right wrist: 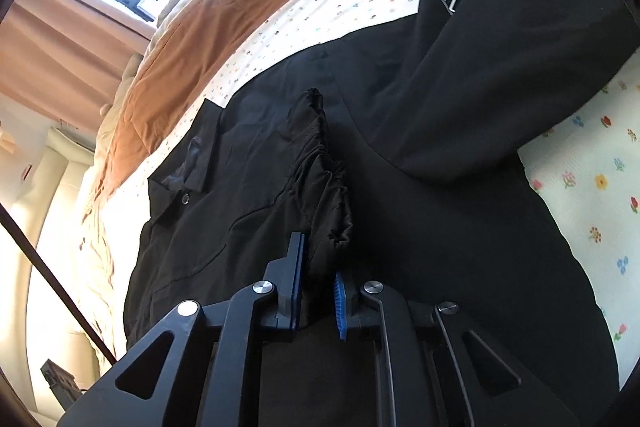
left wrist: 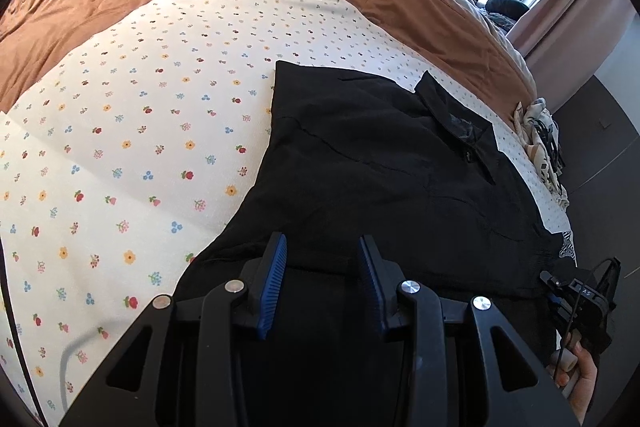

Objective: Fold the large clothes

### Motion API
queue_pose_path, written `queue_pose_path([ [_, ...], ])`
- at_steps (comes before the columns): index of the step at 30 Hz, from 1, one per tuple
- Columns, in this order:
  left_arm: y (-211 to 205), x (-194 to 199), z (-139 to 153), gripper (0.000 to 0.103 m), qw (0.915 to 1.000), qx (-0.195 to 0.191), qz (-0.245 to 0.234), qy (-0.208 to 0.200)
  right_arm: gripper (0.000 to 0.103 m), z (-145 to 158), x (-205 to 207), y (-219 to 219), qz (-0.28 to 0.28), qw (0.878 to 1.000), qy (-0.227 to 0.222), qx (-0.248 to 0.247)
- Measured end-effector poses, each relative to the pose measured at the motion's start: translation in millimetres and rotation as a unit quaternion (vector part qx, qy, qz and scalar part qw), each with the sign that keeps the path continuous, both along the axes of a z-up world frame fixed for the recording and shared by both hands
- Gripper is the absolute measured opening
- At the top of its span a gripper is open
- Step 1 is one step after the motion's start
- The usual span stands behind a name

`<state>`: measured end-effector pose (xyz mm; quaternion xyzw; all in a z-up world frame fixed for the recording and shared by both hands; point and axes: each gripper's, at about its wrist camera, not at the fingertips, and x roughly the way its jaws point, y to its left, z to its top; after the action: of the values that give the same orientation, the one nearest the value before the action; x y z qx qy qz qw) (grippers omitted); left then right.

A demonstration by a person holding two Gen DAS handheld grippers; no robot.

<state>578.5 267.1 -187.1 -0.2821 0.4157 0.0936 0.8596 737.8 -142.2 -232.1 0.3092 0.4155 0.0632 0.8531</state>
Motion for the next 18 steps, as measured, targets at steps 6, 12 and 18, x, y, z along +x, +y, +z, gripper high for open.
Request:
queue_pose_path([
  [6,-1,-3,10,0.039,0.9999,0.01,0.004,-0.007,0.078,23,-14,7,0.01,1.0,-0.014,-0.013],
  [12,-7,-7,25,0.039,0.9997,0.021,0.003,-0.012,0.078,35,-31,5,0.013,0.999,-0.019,-0.031],
  [18,-16,-13,40,0.04,0.9996,0.022,0.007,-0.018,0.078,51,-48,-11,-0.015,0.999,-0.025,-0.03],
])
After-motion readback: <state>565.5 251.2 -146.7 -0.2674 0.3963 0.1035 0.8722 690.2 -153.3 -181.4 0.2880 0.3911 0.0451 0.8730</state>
